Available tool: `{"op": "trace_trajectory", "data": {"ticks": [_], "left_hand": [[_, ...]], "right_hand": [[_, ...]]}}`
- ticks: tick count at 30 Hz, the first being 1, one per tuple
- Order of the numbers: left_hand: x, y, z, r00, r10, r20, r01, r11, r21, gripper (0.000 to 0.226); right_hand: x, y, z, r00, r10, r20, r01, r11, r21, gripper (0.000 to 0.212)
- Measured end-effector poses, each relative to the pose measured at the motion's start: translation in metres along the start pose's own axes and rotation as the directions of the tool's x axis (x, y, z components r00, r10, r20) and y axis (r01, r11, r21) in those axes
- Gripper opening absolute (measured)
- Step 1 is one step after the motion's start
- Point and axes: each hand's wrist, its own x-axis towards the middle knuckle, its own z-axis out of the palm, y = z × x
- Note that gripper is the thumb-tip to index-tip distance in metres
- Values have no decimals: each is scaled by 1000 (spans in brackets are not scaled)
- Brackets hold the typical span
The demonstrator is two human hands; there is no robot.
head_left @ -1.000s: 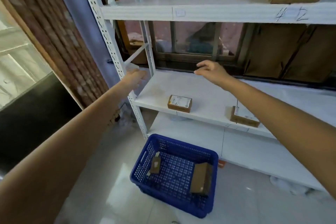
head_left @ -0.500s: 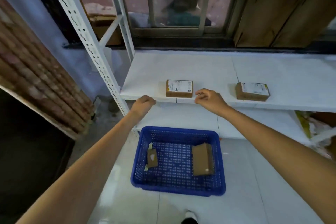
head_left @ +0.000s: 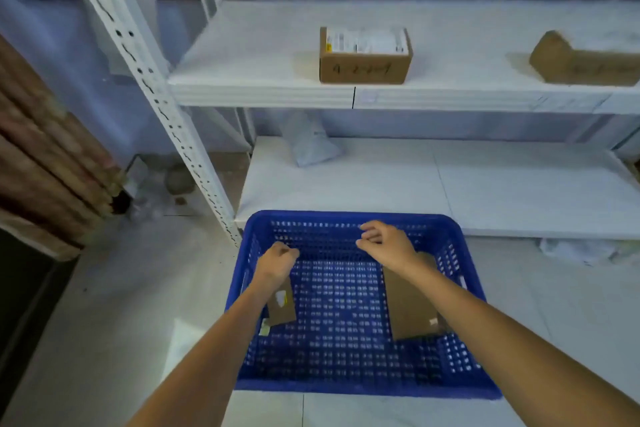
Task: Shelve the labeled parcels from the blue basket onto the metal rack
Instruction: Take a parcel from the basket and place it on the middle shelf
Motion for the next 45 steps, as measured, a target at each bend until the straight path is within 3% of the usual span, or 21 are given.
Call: {"op": "trace_trajectory", "data": {"ticks": [5,9,10,12,13,16,19,23,25,28,31,35,40,42,45], "left_hand": [[89,-98,54,999,-5,-39,13,982,190,29],[146,-151,78,996,-82,-37,88,971,222,48],[157,-163,85,993,-116,-16,117,967,227,48],[172,-173,93,981,-186,56,169,958,231,21],[179,-181,100,975,-195,105,167,957,236,19],[208,-203,109,972,-188,139,147,954,262,37],[212,-214,114,938,-261,228,187,936,299,35],[206,-214,116,955,-291,49,285,953,103,42],[198,-209,119,924,-369,104,377,924,-69,32],[185,-200,116,876,-446,182,481,835,-268,36],[184,-199,110,871,-445,209,488,832,-263,42],[186,-188,117,827,-449,337,542,795,-271,50],[181,-169,121,876,-347,336,457,820,-345,76],[167,-150,115,881,-322,346,442,820,-363,82],[129,-104,87,893,-267,363,396,849,-350,87]], "right_hand": [[71,75,109,999,-26,31,27,999,-25,42],[122,112,173,996,-38,85,44,997,-61,44],[135,120,190,994,-35,101,41,997,-65,44],[151,127,212,991,-23,131,32,997,-72,41],[158,133,227,988,-13,155,26,997,-79,39],[175,143,259,965,29,261,5,992,-128,45],[185,152,291,914,118,388,-45,980,-194,56],[178,149,329,828,105,552,8,980,-197,41],[172,141,330,821,79,565,22,985,-169,36],[174,136,307,816,180,549,-156,984,-89,38],[184,139,282,841,210,498,-269,962,50,46],[186,145,266,860,246,447,-343,927,150,19],[176,140,239,883,229,410,-364,886,288,40],[162,125,220,878,234,417,-415,807,420,36],[134,89,179,904,202,376,-373,801,468,33]]}}
